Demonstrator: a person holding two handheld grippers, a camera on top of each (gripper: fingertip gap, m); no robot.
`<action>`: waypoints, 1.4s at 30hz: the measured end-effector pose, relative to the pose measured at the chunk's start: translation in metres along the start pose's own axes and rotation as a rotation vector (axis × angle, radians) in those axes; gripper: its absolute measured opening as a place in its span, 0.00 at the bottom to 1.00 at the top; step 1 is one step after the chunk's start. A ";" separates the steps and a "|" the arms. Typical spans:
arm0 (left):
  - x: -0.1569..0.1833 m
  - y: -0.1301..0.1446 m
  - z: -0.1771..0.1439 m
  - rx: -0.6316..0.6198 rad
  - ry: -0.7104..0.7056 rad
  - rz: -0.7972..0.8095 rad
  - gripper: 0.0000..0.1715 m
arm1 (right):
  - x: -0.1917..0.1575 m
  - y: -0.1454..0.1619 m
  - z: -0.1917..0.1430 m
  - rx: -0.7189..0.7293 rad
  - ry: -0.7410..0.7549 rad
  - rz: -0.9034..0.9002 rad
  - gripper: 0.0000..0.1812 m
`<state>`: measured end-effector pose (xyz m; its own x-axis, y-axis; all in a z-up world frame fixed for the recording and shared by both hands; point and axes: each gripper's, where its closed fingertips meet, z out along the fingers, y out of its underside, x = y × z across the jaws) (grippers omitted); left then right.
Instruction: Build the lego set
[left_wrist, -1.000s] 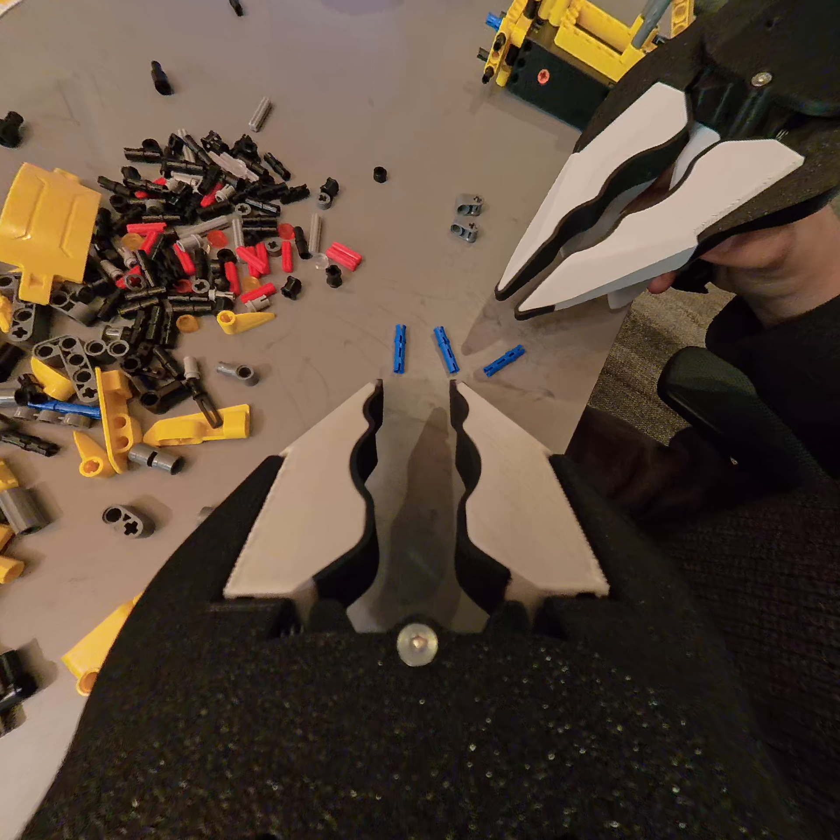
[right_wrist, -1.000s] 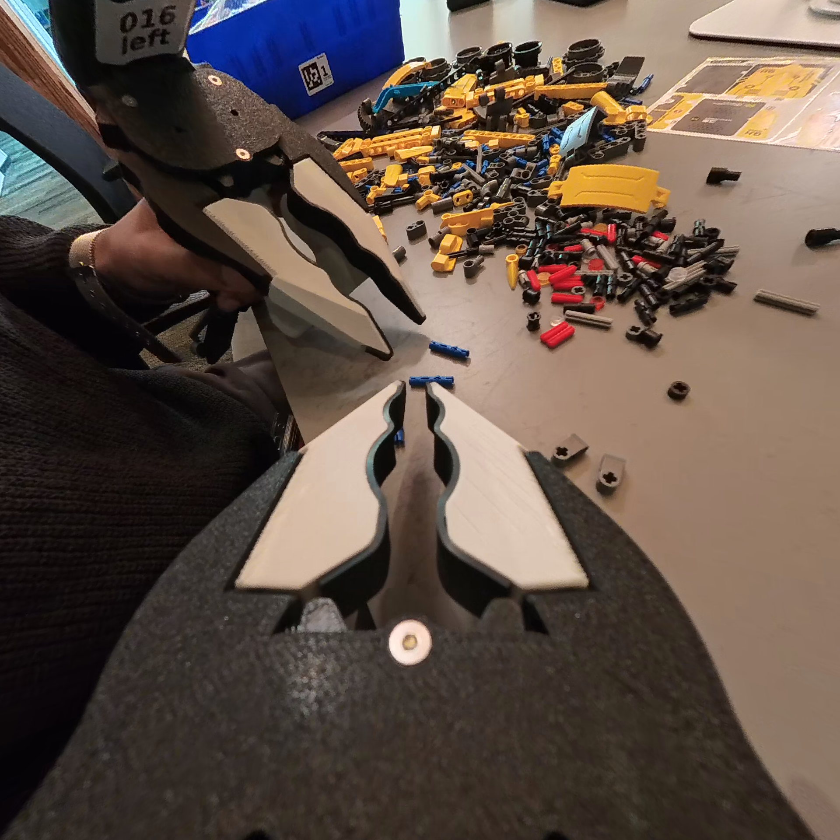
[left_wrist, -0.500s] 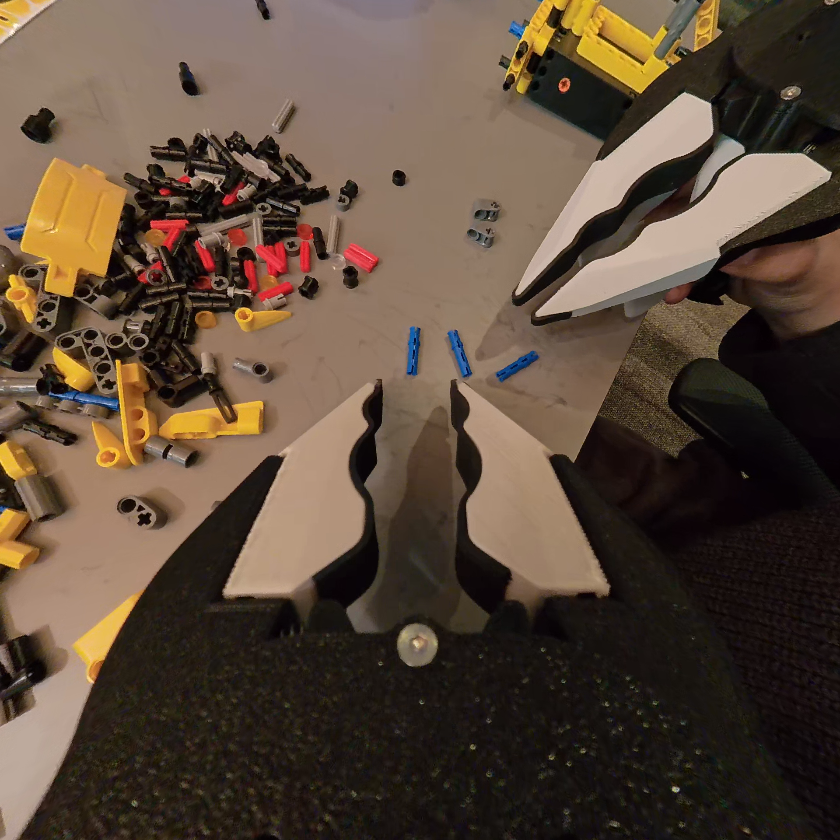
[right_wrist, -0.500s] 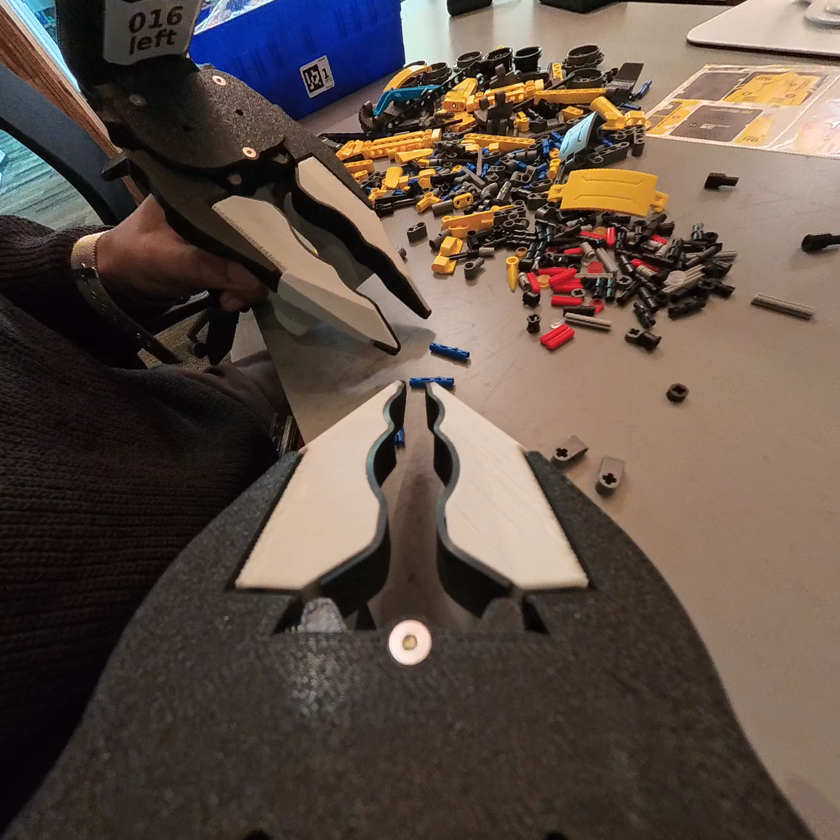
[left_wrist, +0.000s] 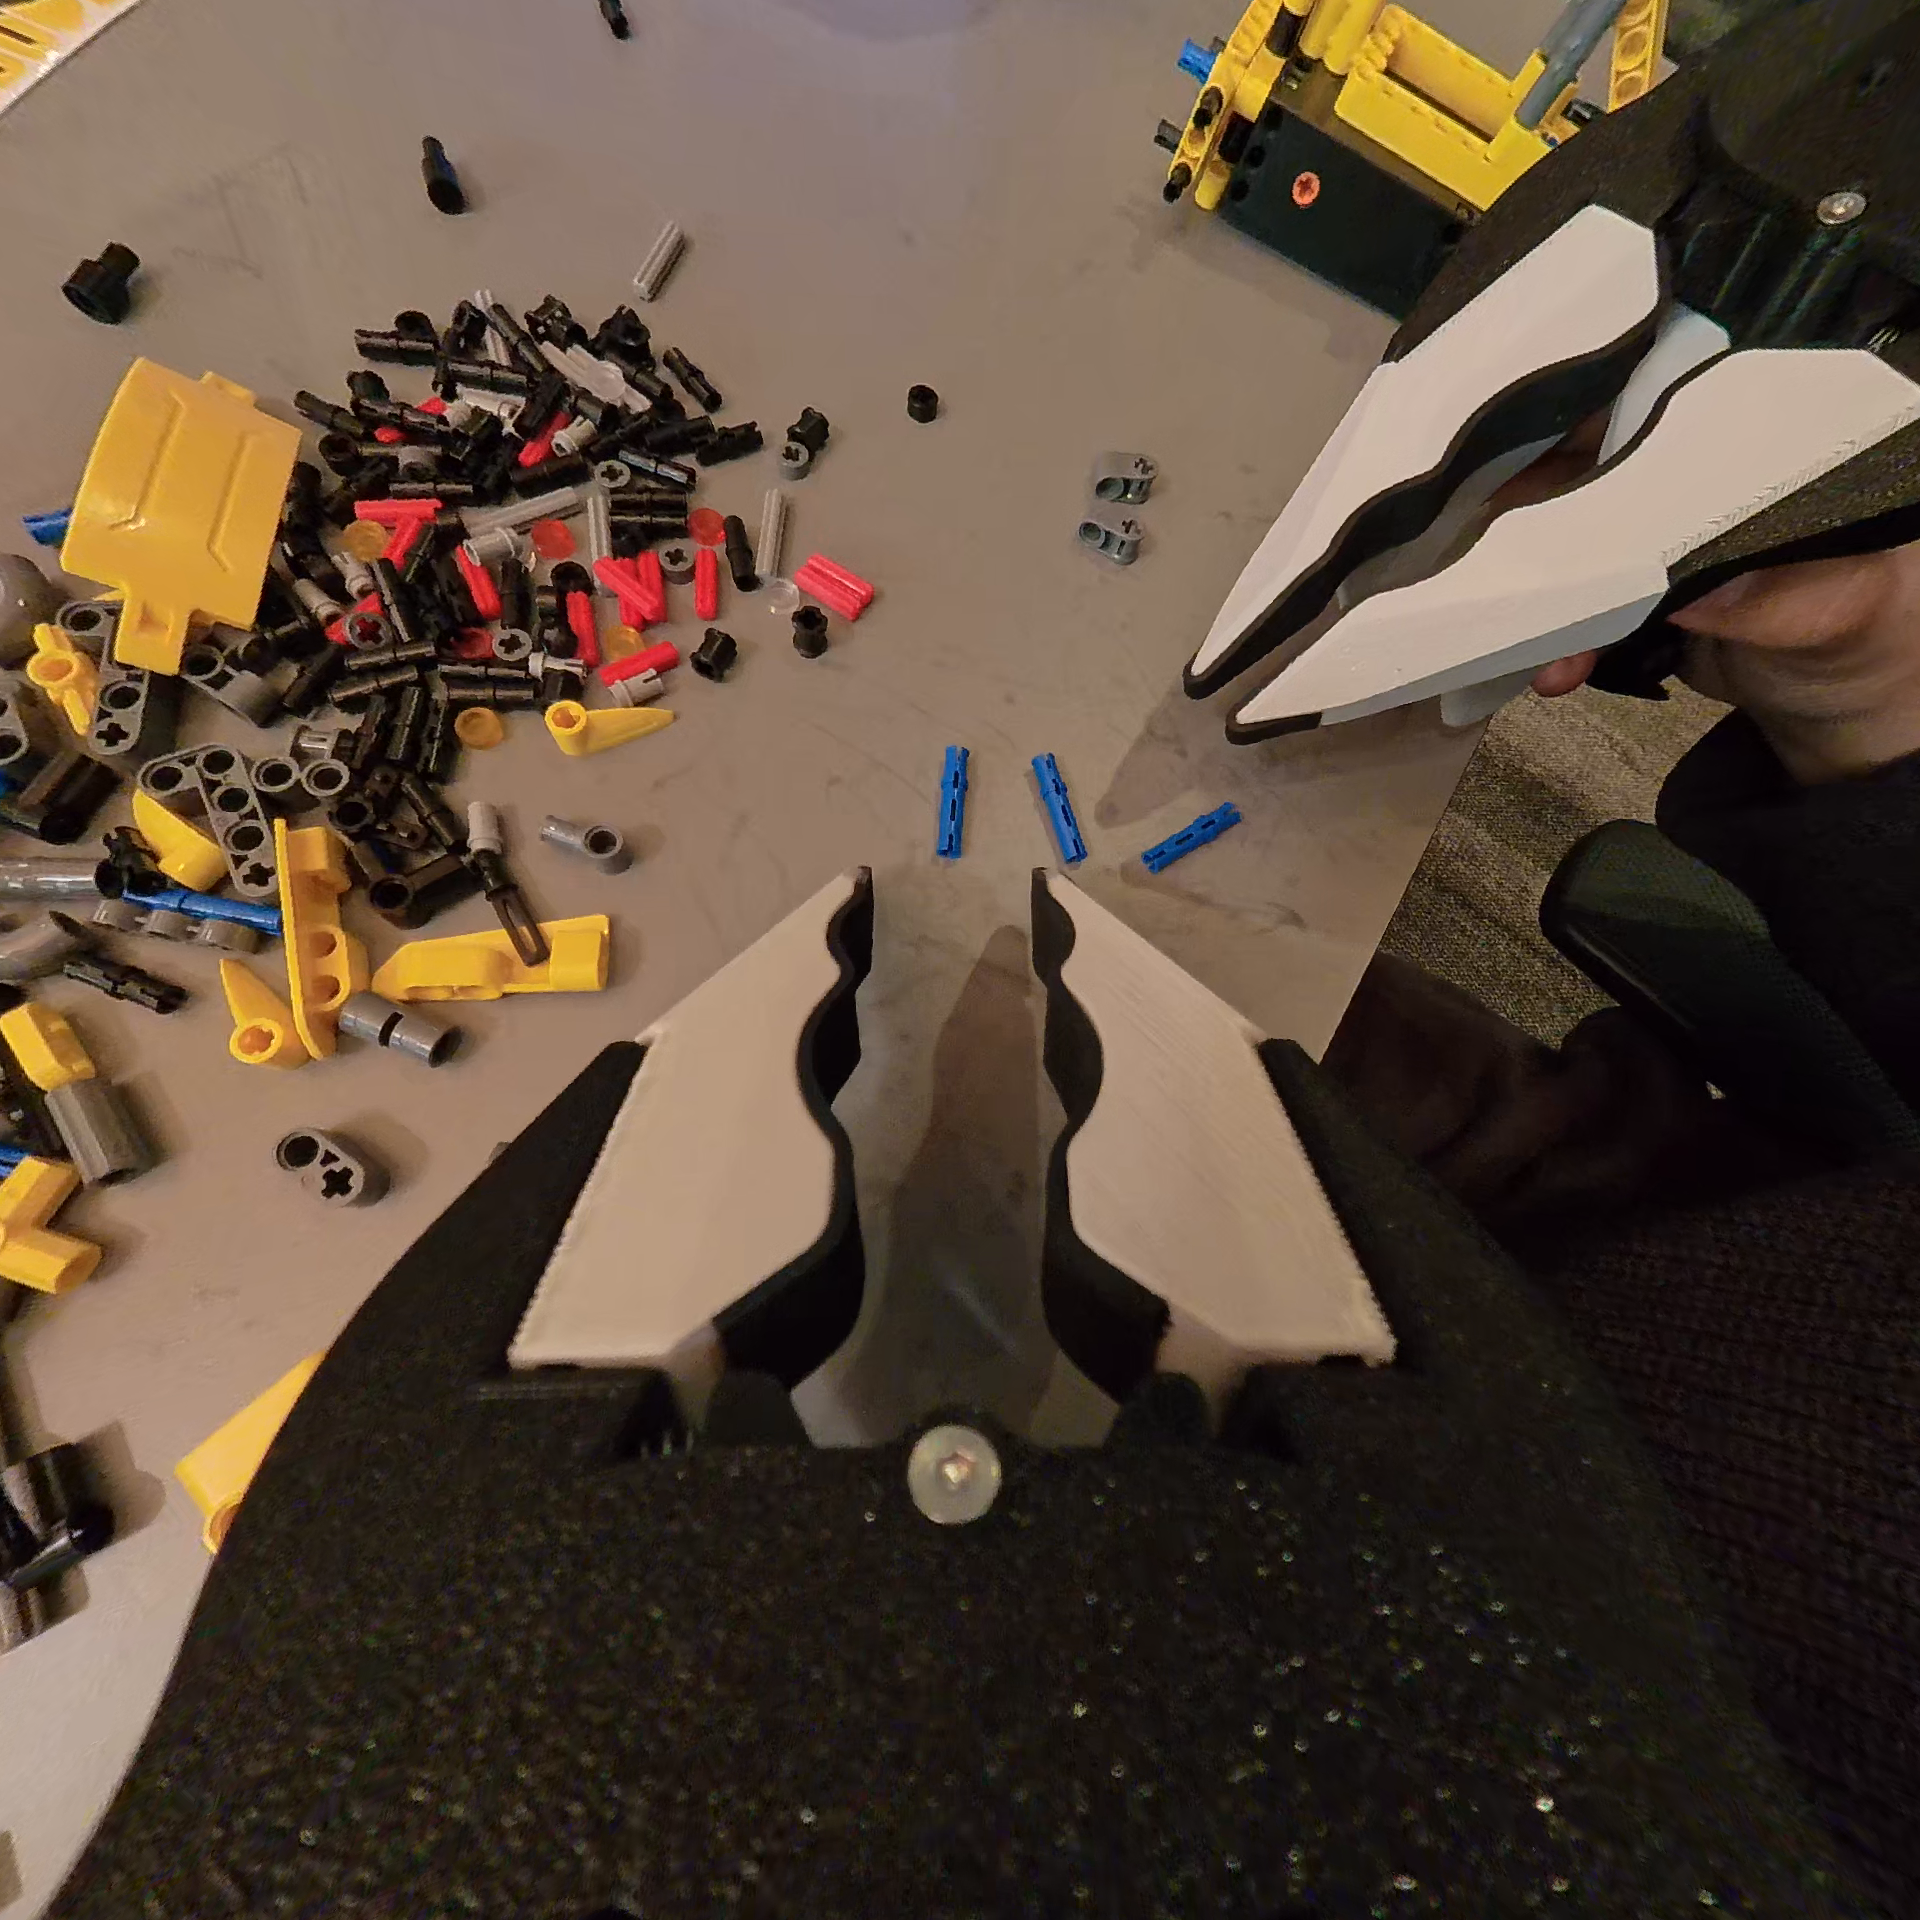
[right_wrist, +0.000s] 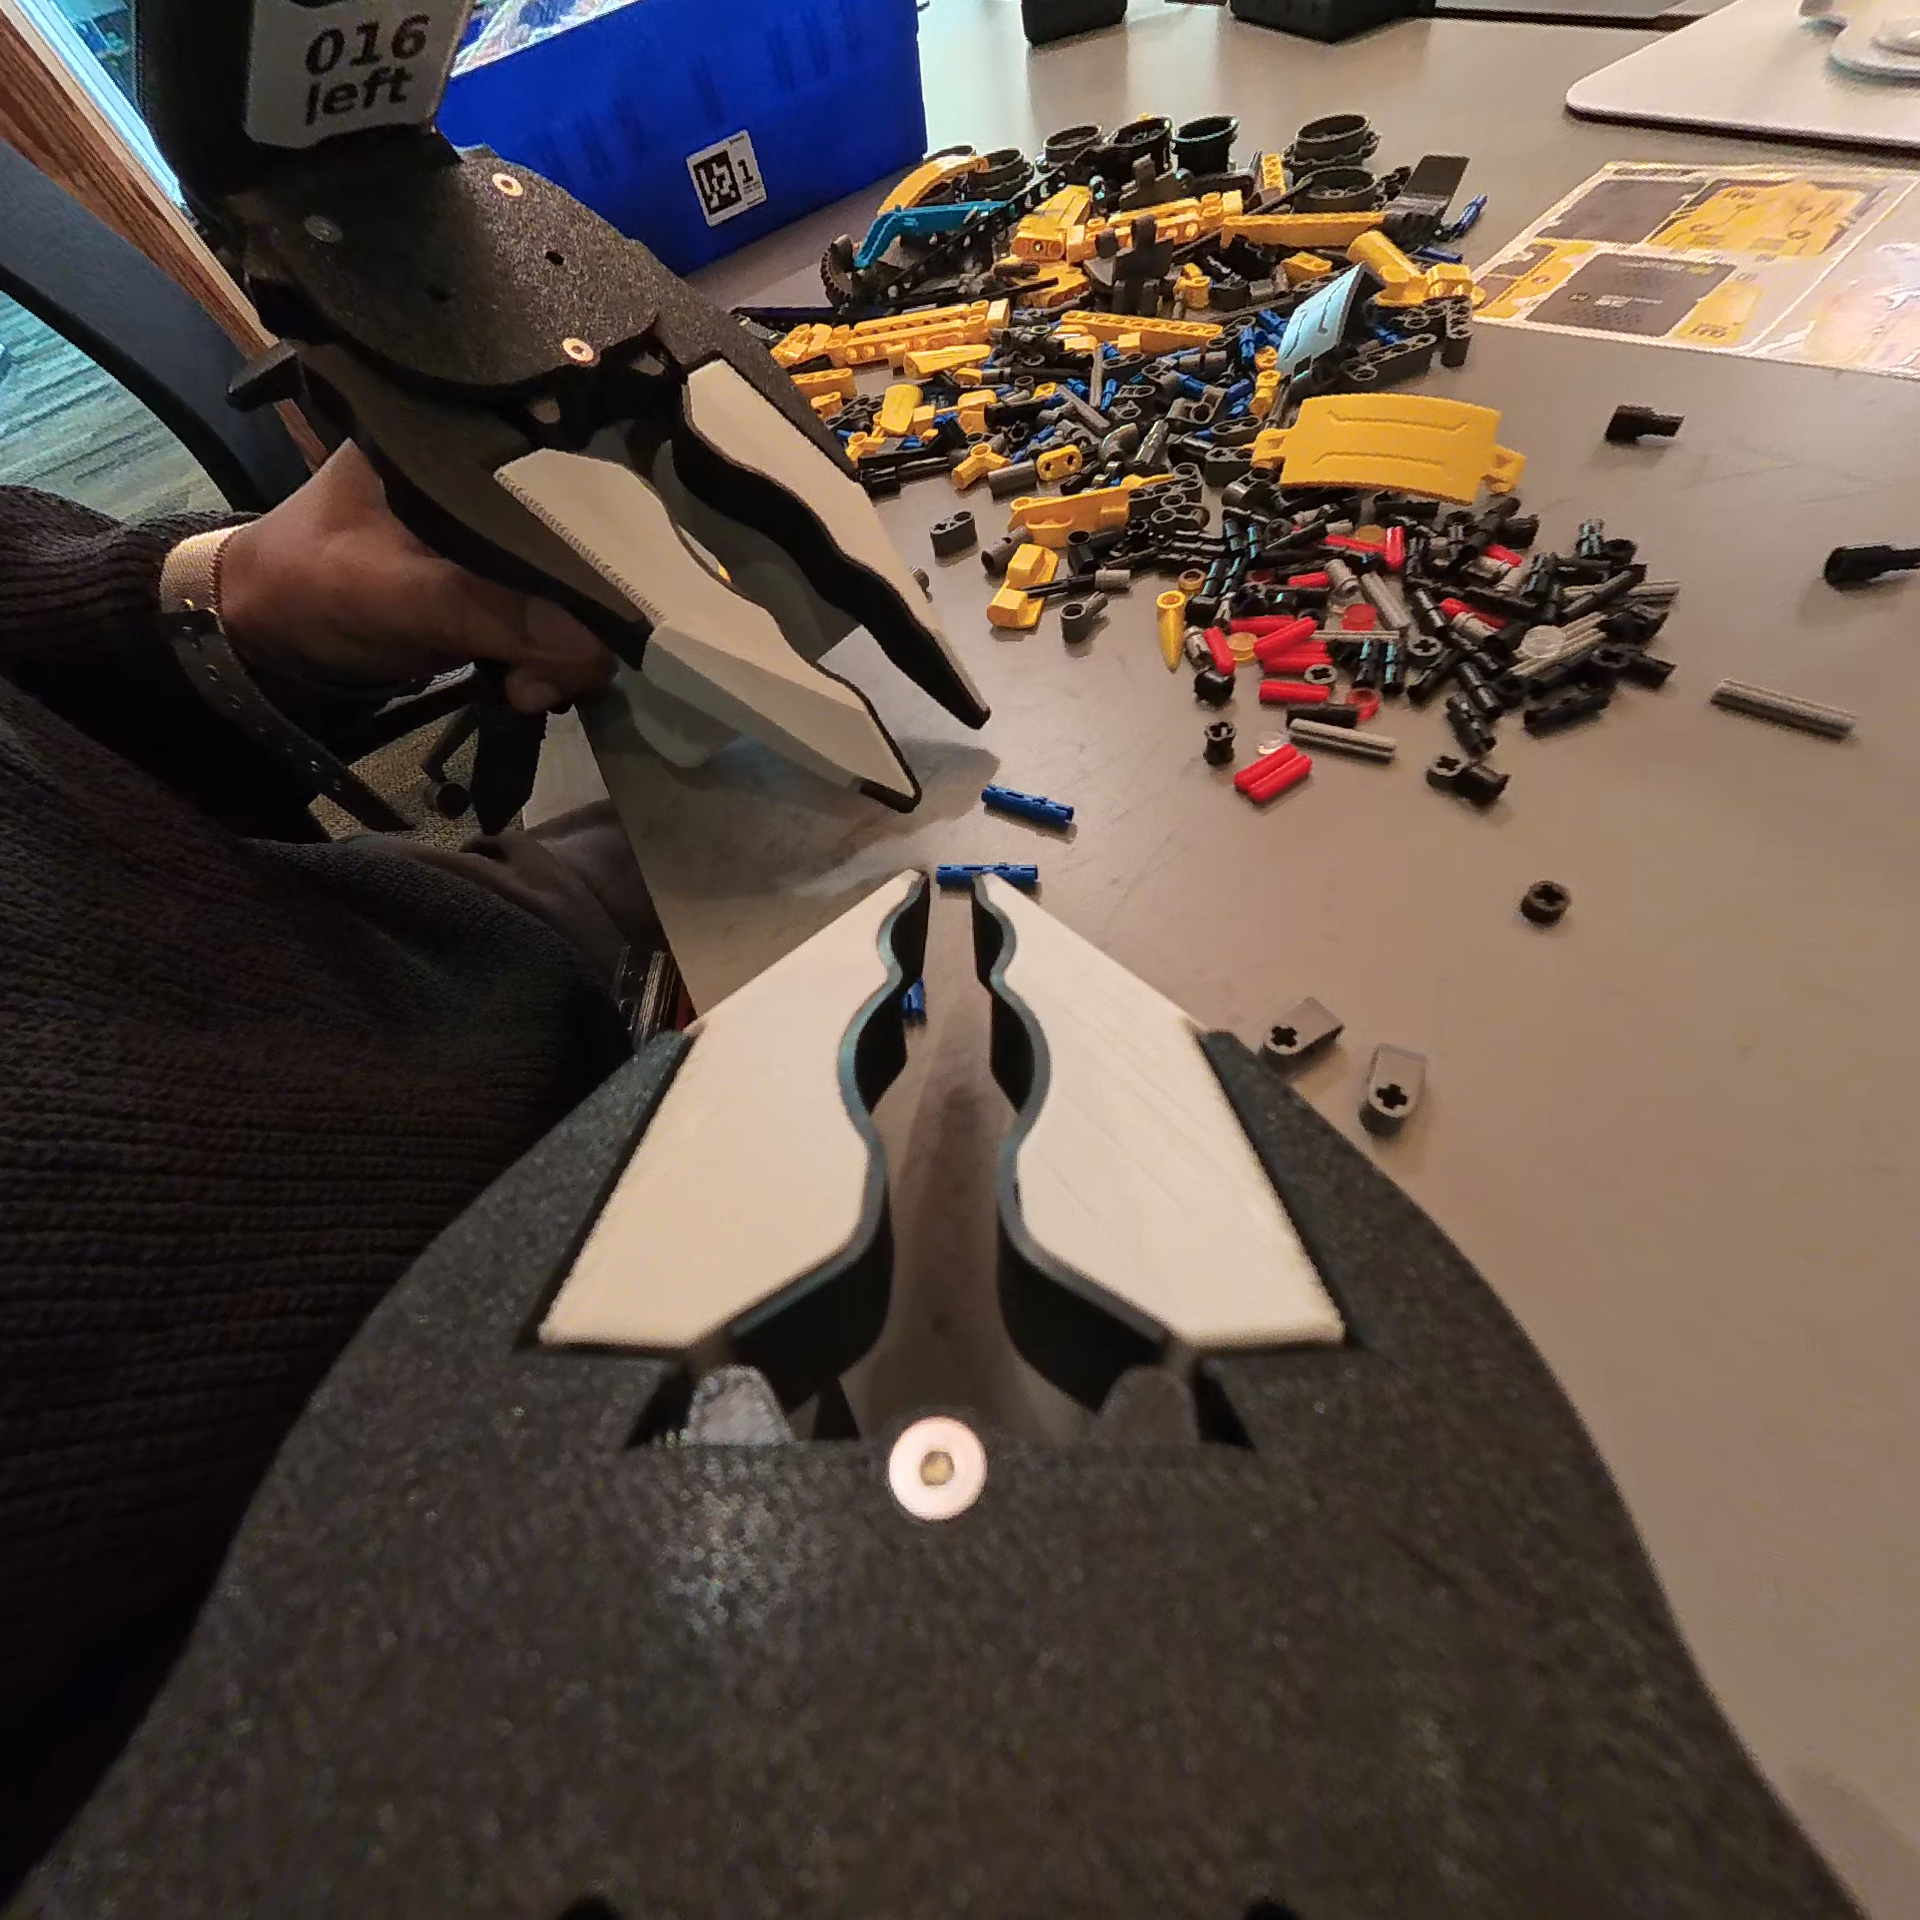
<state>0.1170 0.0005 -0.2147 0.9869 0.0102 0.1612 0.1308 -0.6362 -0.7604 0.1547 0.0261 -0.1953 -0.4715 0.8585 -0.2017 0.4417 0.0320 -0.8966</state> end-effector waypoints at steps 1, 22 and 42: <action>0.000 0.000 0.000 0.001 -0.001 0.000 0.17 | 0.000 0.000 0.000 0.000 0.000 0.000 0.04; -0.085 -0.027 -0.058 0.140 -0.268 -0.032 0.17 | 0.000 0.000 0.000 -0.001 0.000 0.002 0.04; -0.204 -0.050 -0.076 0.010 -0.379 -0.034 0.08 | 0.001 0.000 0.000 -0.001 -0.003 0.017 0.04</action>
<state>-0.0981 -0.0282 -0.1613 0.9467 0.3170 -0.0566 0.1630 -0.6234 -0.7648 0.1543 0.0266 -0.1954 -0.4665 0.8572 -0.2182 0.4502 0.0177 -0.8928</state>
